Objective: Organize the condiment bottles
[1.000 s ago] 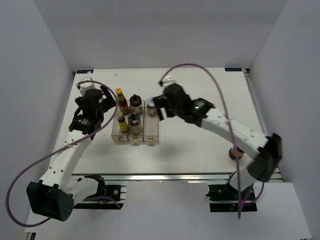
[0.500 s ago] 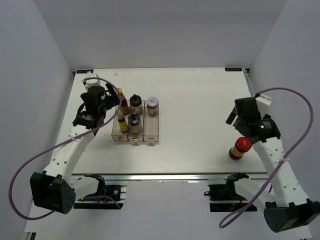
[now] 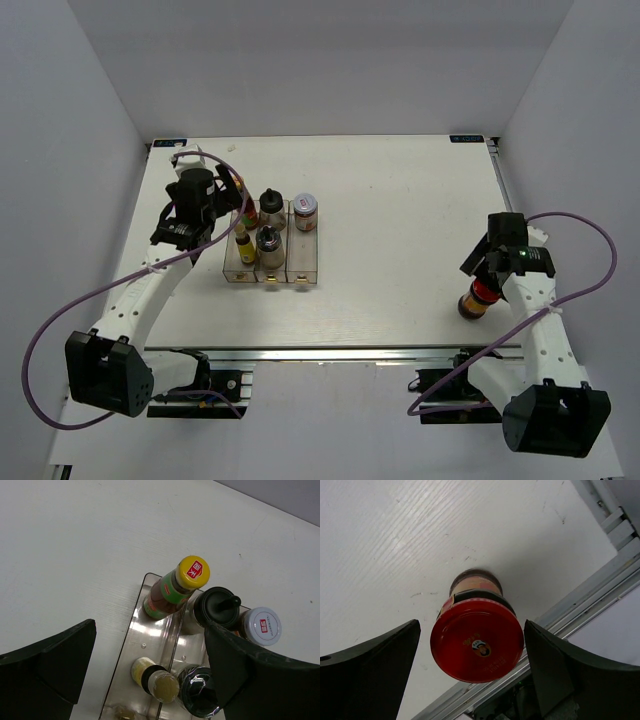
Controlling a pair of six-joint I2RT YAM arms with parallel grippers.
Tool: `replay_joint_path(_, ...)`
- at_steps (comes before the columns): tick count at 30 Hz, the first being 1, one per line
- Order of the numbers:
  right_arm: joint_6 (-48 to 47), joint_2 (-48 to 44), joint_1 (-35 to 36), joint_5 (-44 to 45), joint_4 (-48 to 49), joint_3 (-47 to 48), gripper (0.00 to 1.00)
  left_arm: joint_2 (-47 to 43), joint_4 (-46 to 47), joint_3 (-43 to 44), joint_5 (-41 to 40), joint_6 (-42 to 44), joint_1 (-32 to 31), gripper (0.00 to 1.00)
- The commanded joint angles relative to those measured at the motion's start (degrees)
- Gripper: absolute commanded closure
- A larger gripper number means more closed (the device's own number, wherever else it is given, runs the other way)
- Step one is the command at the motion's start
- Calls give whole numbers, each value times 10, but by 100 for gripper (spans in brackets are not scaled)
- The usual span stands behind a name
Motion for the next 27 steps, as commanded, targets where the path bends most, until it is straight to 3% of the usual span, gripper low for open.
replay_joint_path(1, -16, -7, -2, -52, 28, -18, 11, -2, 15, 19, -5, 5, 3, 2)
replay_joint_path(6, -8, -7, -2, -52, 22, -36, 11, 3, 13, 21, -6, 4, 4, 2)
replay_joint_path(9, -1, -7, -2, -41, 29, -42, 18, 3, 15, 19, -8, 4, 3, 2)
replay_joint_path(14, 3, 3, -2, -30, 35, -44, 37, 0, 11, 17, -10, 3, 4, 2)
replay_joint_path(15, 6, 5, -2, -25, 35, -44, 47, -1, 11, 16, -9, 3, 3, 2)
replay_joint_path(18, 7, 7, -2, -17, 35, -42, 60, -3, 12, 15, -9, 4, 4, 2)
replay_joint_path(19, -5, 7, -2, -30, 38, -41, 70, -4, 12, 15, -9, 4, 4, 2)
replay_joint_path(21, -18, 1, -2, -46, 49, -35, 76, -6, 12, 14, -9, 4, 4, 2)
replay_joint_path(24, -64, -13, -2, -97, 75, -16, 96, -9, 10, 13, -10, 3, 3, 2)
replay_joint_path(27, -107, -26, 6, -177, 114, 7, 100, -17, 11, 9, -11, 3, 3, 2)
